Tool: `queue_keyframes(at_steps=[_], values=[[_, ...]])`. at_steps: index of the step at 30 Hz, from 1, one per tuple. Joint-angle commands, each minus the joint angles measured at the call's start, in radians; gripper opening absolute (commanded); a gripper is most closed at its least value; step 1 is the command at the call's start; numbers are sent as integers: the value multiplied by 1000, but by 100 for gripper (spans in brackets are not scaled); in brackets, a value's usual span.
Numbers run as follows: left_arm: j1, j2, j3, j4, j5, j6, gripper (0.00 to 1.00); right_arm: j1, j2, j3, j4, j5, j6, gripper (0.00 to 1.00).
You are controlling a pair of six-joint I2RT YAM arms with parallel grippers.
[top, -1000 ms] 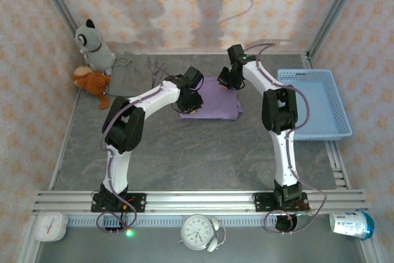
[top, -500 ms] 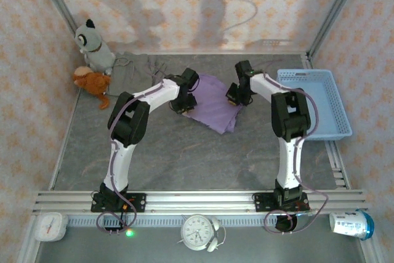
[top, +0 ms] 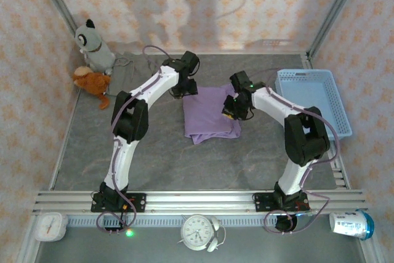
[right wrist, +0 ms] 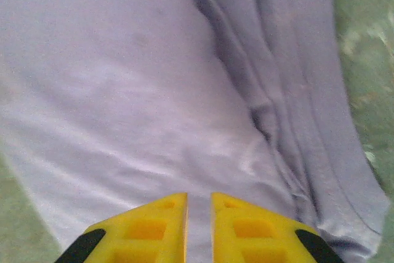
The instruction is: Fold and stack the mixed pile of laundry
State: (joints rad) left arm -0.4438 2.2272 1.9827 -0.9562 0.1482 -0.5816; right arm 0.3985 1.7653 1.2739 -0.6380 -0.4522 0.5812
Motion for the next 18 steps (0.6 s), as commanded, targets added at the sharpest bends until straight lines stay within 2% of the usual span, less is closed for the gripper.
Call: queue_keyframes(at_steps=[1,5,10,16,18], values=[[-51,-163,-169,11,38,-37,51,12,29,26,2,-45,-32,17],[-91,-267,-435,183,85,-153,37,20,58,-14,57,-55,-13,17],[-120,-244,-508,220,66,-193,34,14,94,-41,61,-38,-17,17],[-142,-299,-509,160,-9,-179,37,13,-17,-48,-14,23,-71,40],[-141,-343,-528,158,-33,-172,37,13,-54,-63,-47,46,-91,42]])
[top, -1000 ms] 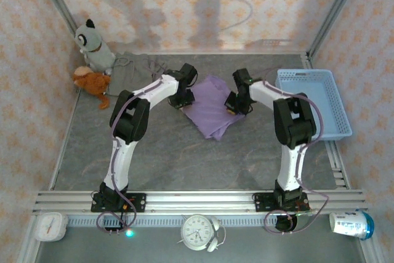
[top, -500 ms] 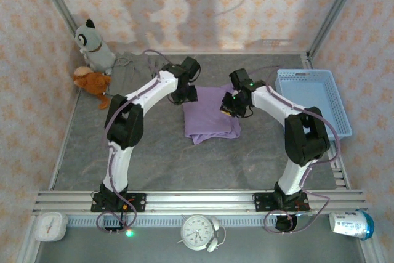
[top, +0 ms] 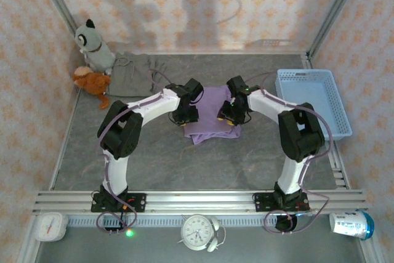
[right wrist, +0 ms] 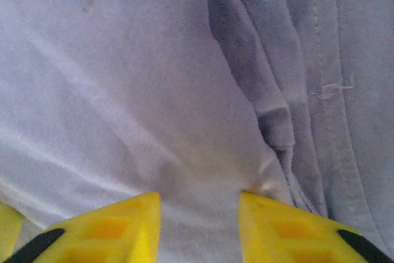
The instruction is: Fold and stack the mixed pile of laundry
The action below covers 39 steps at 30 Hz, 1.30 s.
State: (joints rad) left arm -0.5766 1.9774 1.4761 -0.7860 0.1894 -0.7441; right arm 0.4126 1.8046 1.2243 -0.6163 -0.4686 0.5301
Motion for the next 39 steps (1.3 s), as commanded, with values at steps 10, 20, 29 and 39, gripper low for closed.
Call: queue_keyframes(at_steps=[10,20,29,39], values=[[125,0,153,74,-39,79,0,-3,-88,-113,-20,62,-28,43],[146,324,594,-80,-69,138,0,-3,-50,-110,36,34,19,23],[161,483,652,-173,-113,117,0,-12,-95,-42,-99,96,-8,0],[146,508,575,-168,-110,145,0,-140,-128,-184,-86,123,-105,0]])
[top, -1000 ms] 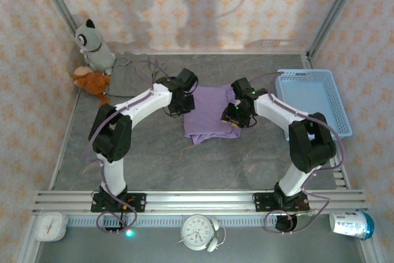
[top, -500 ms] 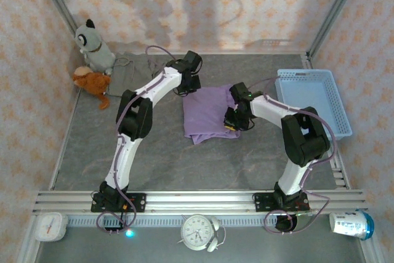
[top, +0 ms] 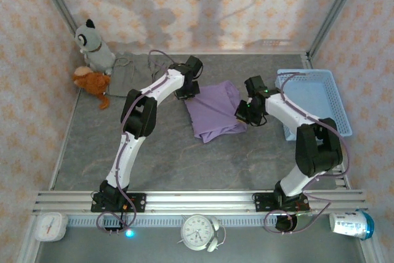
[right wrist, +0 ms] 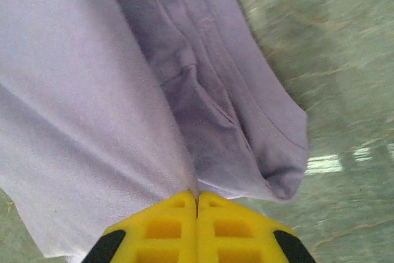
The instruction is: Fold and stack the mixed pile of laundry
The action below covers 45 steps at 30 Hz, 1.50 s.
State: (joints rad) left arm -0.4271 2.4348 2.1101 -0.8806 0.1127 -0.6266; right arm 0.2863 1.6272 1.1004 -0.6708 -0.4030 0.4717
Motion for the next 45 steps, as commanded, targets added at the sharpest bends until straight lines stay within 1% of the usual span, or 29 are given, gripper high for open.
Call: queue_keyframes(at_steps=[1,5,8,11,13,14,18,19,20,21,23,24,25,27,29,30,33,35,36,39,43,45], values=[[-7,50,-59,-74,-37,33,0,-18,77,-64,-9,62,-52,0],[-21,49,-60,-83,-43,50,0,-71,178,-30,43,97,-65,0],[-29,46,-66,-85,-44,52,0,-97,234,16,40,87,-88,1],[-31,40,-68,-83,-35,58,0,-98,244,48,6,86,-121,6],[-31,33,-47,-93,-28,64,0,-96,240,49,-18,59,-133,12],[-30,31,-32,-100,-25,67,0,-95,233,39,-22,49,-133,12],[-24,4,61,-130,8,75,11,-67,208,-19,-18,-42,-99,6],[-23,-2,94,-140,13,73,15,-49,199,-37,-17,-52,-85,5],[-21,-7,123,-151,18,73,23,-30,188,-53,-12,-63,-70,5],[-18,-15,154,-166,23,69,33,-9,178,-70,-1,-79,-50,4],[-15,-41,198,-193,34,66,45,24,153,-106,36,-115,0,4],[-15,-66,202,-203,32,66,48,36,141,-123,57,-131,29,3],[-14,-95,191,-207,31,68,48,41,130,-135,74,-140,54,3],[-14,-186,100,-188,37,71,50,47,113,-148,95,-142,93,1],[-15,-285,-38,-146,52,65,49,47,107,-147,99,-135,103,0],[-16,-341,-125,-112,62,59,45,47,108,-144,96,-130,103,0],[-28,-488,-376,-3,87,22,28,47,116,-136,90,-122,102,0],[-48,-560,-522,67,102,-5,19,46,119,-135,91,-122,106,0],[-60,-582,-579,101,101,-19,16,46,122,-134,93,-122,107,0],[-95,-595,-678,186,112,-68,11,46,132,-131,93,-127,105,0],[-150,-542,-694,203,51,-85,6,47,135,-131,94,-132,106,0],[-170,-494,-699,227,69,-103,5,47,126,-131,94,-134,107,0]])
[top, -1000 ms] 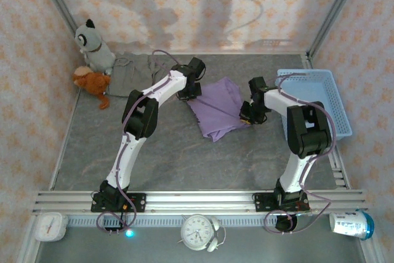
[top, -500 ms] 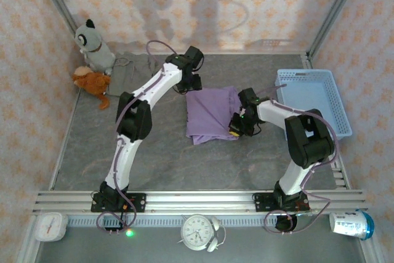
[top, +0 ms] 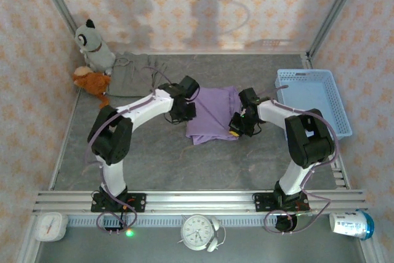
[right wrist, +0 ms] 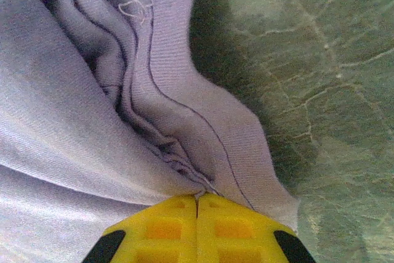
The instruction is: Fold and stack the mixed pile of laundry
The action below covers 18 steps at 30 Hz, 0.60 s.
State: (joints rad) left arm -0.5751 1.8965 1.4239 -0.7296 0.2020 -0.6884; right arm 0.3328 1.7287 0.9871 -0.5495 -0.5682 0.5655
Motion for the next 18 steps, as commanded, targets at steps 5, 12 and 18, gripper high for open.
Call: queue_keyframes(at_steps=[5,12,18], values=[[-61,110,-17,52,-65,-58,2,1,1,4,-40,24,3,0],[-65,130,-43,45,-82,-60,2,-34,-99,173,-163,126,-60,44],[-67,127,-62,48,-73,-57,3,-95,25,387,-179,147,-149,45]])
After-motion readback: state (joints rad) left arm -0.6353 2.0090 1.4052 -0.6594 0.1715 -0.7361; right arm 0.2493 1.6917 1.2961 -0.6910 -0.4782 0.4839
